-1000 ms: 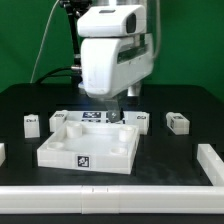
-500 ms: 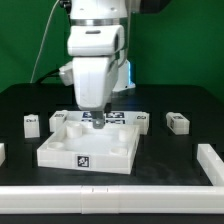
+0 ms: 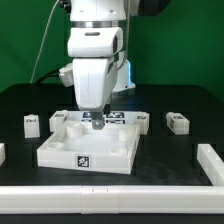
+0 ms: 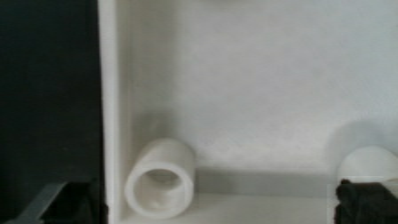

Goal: Assemble one leg

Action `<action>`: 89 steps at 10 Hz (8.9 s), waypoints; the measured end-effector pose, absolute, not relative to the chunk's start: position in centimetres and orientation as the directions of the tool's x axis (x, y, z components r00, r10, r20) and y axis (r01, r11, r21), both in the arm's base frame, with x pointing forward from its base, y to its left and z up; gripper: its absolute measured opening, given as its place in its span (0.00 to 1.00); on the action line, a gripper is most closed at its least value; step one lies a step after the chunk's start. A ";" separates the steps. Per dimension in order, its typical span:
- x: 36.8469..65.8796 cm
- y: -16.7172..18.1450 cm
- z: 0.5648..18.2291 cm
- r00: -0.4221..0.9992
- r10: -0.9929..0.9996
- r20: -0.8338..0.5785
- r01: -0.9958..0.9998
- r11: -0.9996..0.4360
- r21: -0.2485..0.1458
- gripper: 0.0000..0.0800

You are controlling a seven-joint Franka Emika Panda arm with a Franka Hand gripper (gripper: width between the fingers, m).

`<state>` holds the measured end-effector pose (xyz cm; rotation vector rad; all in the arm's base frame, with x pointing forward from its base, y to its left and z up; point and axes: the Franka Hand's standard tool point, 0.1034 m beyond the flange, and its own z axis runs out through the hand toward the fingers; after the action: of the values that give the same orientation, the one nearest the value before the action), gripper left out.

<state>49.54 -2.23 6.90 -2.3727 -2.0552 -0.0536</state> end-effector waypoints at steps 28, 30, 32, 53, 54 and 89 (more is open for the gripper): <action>42.7 0.0 1.1 0.124 0.992 0.035 0.990 -0.122 -0.071 0.08; 44.0 1.1 1.1 0.070 0.997 0.036 0.996 -0.068 -0.052 0.08; 44.0 0.9 1.1 0.075 0.997 0.035 0.996 -0.073 -0.052 0.08; 49.9 6.8 1.0 0.036 0.997 0.064 0.999 -0.037 0.002 0.44; 49.9 6.8 1.0 0.037 0.997 0.064 0.999 -0.037 0.002 0.61; 39.6 15.5 3.4 0.997 0.080 -0.004 0.080 -0.993 -0.083 0.81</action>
Offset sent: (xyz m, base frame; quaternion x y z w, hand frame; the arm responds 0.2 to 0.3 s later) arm -0.0620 0.0111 -0.0212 0.0093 0.0185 -0.0017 0.9998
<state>39.58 15.53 3.37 -3.0561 -0.1227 0.0113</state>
